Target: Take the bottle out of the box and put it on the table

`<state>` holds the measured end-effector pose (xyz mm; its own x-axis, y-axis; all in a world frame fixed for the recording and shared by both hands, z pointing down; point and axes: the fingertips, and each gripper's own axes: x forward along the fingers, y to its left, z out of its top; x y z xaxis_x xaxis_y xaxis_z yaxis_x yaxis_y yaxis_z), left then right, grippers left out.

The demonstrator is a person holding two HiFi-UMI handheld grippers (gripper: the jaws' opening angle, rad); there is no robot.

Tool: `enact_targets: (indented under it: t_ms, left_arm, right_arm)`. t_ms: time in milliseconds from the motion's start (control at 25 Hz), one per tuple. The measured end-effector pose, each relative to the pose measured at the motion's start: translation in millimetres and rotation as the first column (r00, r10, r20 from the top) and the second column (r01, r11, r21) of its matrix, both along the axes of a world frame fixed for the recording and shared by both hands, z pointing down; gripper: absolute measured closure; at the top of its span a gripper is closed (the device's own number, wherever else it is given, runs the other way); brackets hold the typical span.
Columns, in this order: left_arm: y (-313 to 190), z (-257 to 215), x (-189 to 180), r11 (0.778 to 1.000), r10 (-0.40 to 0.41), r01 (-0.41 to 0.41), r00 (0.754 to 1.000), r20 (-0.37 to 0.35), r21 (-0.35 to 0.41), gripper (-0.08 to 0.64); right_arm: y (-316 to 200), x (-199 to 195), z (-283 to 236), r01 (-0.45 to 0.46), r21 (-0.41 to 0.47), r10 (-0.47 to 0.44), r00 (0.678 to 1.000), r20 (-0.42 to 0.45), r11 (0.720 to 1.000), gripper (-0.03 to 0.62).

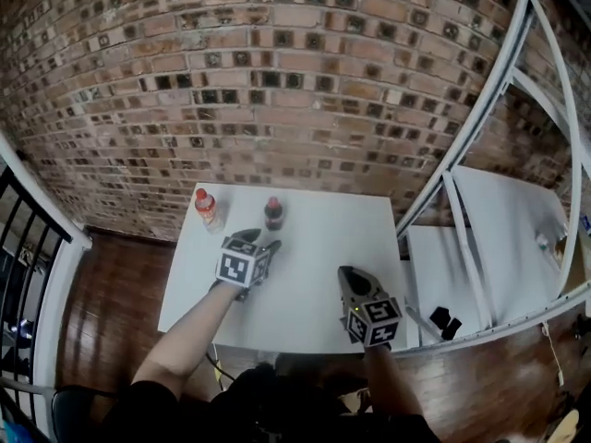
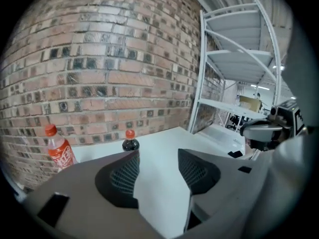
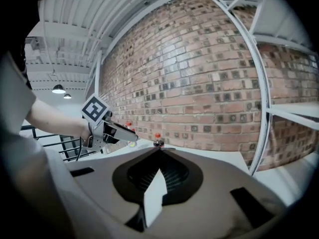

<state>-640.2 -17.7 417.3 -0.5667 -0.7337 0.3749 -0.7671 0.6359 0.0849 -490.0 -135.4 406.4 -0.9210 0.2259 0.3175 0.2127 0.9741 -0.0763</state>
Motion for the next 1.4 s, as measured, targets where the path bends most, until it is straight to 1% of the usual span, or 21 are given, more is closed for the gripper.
enact_targets:
  t_ms: [80,120,160,240,360,440,520,640,720,800,880,960,1040,1160,1280,1400]
  left_arm:
    - [11.1,-26.5,31.1,0.997,0.002,-0.005,0.999,0.040,0.071,0.402]
    - [16.9,-39.2,47.4,0.994,0.002,-0.009,0.998,0.060,0.107,0.497]
    - [22.7,-50.4,63.7,0.990,0.005,-0.016,0.997,0.078,0.139,0.555]
    - [32.9,-66.2,95.4,0.983,0.016,-0.037,0.993,0.116,0.182,0.555]
    - [46.0,-81.2,135.8,0.979,0.009,-0.047,0.982,0.187,0.198,0.555]
    - [56.0,-90.6,155.7,0.975,-0.011,-0.040,0.973,0.231,0.217,0.555]
    - [65.9,-100.0,169.5,0.963,-0.033,-0.038,0.966,0.258,0.265,0.555]
    - [79.7,-113.4,178.8,0.939,-0.062,-0.037,0.959,0.276,0.341,0.555]
    - [88.9,-121.7,182.5,0.924,-0.072,-0.039,0.959,0.273,0.381,0.557]
    - [98.3,-128.2,186.0,0.914,-0.073,-0.045,0.959,0.273,0.402,0.557]
    - [106.7,-133.3,188.0,0.914,-0.066,-0.058,0.955,0.289,0.401,0.557]
    - [116.3,-137.9,190.9,0.919,-0.053,-0.076,0.948,0.313,0.386,0.557]
    - [130.2,-141.3,195.0,0.921,-0.051,-0.085,0.941,0.335,0.379,0.557]
    - [155.8,-140.2,202.1,0.918,-0.054,-0.092,0.934,0.352,0.385,0.557]
    - [179.4,-131.4,216.6,0.907,-0.051,-0.097,0.940,0.337,0.410,0.557]
    - [191.2,-131.7,226.3,0.894,-0.064,-0.093,0.942,0.329,0.439,0.557]
  right_arm:
    - [4.3,23.7,-14.4,0.004,0.004,-0.004,0.999,0.032,1.000,0.588]
    - [5.9,34.9,-20.8,0.005,0.003,-0.005,0.999,0.049,1.000,0.588]
    - [7.5,45.2,-26.1,0.006,0.001,-0.006,0.998,0.065,1.000,0.588]
    - [10.8,64.4,-33.1,0.007,-0.006,-0.006,0.996,0.088,1.000,0.588]
    - [16.8,91.7,-40.1,0.008,-0.010,-0.007,0.994,0.105,1.000,0.588]
    - [22.9,109.3,-46.3,0.011,-0.016,-0.009,0.993,0.119,1.000,0.588]
    - [28.0,124.3,-52.6,0.018,-0.013,-0.016,0.991,0.136,1.000,0.588]
    - [30.6,137.4,-64.7,0.024,0.014,-0.026,0.986,0.165,1.000,0.588]
    - [30.8,146.1,-78.6,0.022,-0.001,-0.021,0.979,0.201,1.000,0.588]
    - [36.2,156.7,-93.6,0.051,-0.030,-0.042,0.967,0.253,0.998,0.588]
    - [42.9,164.6,-101.5,0.083,-0.023,-0.074,0.958,0.277,0.996,0.588]
    - [46.4,168.5,-103.5,0.084,-0.004,-0.080,0.959,0.274,0.996,0.588]
    - [47.8,171.6,-104.4,0.053,-0.013,-0.047,0.962,0.269,0.999,0.588]
    - [57.2,180.8,-103.7,0.014,-0.016,-0.009,0.962,0.274,1.000,0.588]
    - [71.2,198.8,-98.9,0.023,-0.022,-0.016,0.958,0.287,0.999,0.588]
    - [70.5,208.2,-96.8,-0.006,-0.057,0.023,0.953,0.302,0.998,0.588]
